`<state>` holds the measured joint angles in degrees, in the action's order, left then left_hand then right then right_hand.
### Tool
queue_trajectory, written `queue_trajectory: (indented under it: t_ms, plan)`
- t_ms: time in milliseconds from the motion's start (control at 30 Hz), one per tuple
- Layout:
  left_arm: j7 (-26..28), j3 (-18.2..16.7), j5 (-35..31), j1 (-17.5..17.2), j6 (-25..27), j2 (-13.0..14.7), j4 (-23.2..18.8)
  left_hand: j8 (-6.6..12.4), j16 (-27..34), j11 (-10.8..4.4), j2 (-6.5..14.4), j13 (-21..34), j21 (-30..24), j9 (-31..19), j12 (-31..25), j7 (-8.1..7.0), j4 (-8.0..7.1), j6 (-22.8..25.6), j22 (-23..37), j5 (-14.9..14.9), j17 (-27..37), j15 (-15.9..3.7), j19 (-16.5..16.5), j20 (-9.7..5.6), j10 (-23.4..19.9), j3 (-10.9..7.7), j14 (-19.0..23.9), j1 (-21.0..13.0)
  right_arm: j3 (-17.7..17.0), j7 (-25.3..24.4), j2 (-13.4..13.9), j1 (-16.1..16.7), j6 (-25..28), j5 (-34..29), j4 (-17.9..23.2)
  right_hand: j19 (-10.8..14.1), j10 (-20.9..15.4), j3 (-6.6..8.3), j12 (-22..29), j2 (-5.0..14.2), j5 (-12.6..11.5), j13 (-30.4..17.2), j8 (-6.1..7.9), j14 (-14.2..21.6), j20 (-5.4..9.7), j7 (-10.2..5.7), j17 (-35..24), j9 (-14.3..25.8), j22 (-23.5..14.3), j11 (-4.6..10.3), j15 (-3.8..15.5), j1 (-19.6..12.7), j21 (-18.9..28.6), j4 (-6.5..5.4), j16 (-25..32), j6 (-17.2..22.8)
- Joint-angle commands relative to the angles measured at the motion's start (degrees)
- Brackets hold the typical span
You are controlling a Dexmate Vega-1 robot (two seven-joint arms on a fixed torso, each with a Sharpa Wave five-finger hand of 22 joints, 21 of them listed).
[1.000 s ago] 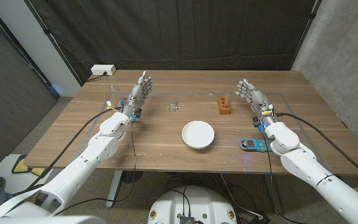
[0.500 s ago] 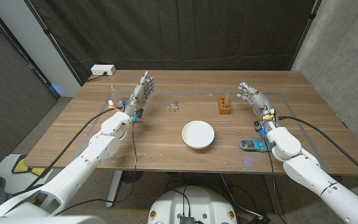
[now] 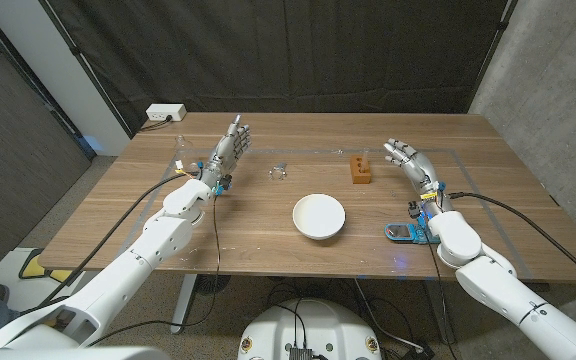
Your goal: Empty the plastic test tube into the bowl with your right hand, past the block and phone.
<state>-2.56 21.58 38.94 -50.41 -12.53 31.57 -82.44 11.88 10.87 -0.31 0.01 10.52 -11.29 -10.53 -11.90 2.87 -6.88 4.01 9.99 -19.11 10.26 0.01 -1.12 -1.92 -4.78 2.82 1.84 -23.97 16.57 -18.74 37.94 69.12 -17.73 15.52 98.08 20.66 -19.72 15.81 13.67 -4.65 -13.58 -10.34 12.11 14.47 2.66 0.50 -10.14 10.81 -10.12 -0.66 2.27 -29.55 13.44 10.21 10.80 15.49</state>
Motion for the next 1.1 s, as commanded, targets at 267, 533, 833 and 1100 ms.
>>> queue_trajectory:
  t_ms: [267, 533, 833, 1100]
  plan:
    - [-0.08, -0.45, 0.58, -0.84, -0.59, 0.05, -0.48, 0.24, 0.30, 0.11, 0.18, 0.33, -0.16, -0.19, -0.42, -0.08, -0.02, 0.57, 0.33, -0.36, 0.19, -0.23, 0.19, -1.43, -0.67, 0.35, 0.53, 0.31, 1.59, -7.74, -0.08, -0.02, 9.58, -8.97, 3.19, 1.10, -2.23, 0.04, 0.32, -1.25, -1.42, -0.15, 0.75, 1.31, 3.09, -0.40, -0.04, 0.22, -0.28, 0.21, 0.65, -3.84, -0.14, 0.02, 0.21, 2.17]
    - [-0.15, -0.51, 0.78, -1.09, -0.08, 0.43, -0.73, 0.21, 0.26, 0.20, 0.25, 0.33, -0.16, -0.19, -0.41, 0.00, -0.01, 0.68, 0.33, -0.34, 0.19, -0.12, 0.21, -1.37, -0.80, 0.45, 0.57, 0.29, 2.86, -8.21, 1.09, -0.70, 11.99, -12.00, 4.19, 0.21, -0.95, -0.30, -0.56, -1.94, -2.22, -0.12, 0.39, -0.13, 3.06, -1.47, -0.04, 0.27, -0.39, 0.69, 0.85, -5.57, -0.86, -0.57, -0.45, 2.29]
    - [-1.67, -0.92, 1.50, -1.56, -1.18, 0.69, -0.78, 0.12, 0.18, 0.04, 0.32, 0.34, -0.12, -0.20, -0.29, 0.01, 0.00, 0.67, 0.34, -0.32, 0.19, -0.01, 0.34, -1.26, -0.67, 0.57, 0.49, 0.24, 4.07, -7.62, 1.14, -2.23, 13.95, -12.62, 4.03, -0.51, -0.34, -0.81, -1.00, -2.35, -2.86, -0.14, 0.16, -0.63, 2.60, -4.61, -0.08, 0.29, -0.49, 2.61, 0.76, -6.26, -1.32, -1.07, -0.48, 2.57]
    - [-0.93, -1.65, 1.87, -2.88, -1.59, 1.07, -1.92, 0.06, 0.14, 0.14, 0.36, 0.35, -0.11, -0.20, -0.28, -0.09, 0.02, 0.67, 0.34, -0.29, 0.19, -0.01, 0.41, -1.20, -0.79, 0.68, 0.50, 0.20, 5.52, -7.25, 1.66, -3.86, 16.68, -14.25, 4.36, -1.07, 0.41, -1.22, -1.37, -2.29, -3.23, -0.16, 0.55, -1.56, 2.53, -4.46, -0.13, 0.29, -0.53, 1.59, 0.35, -6.55, -1.59, -1.46, -0.64, 4.24]
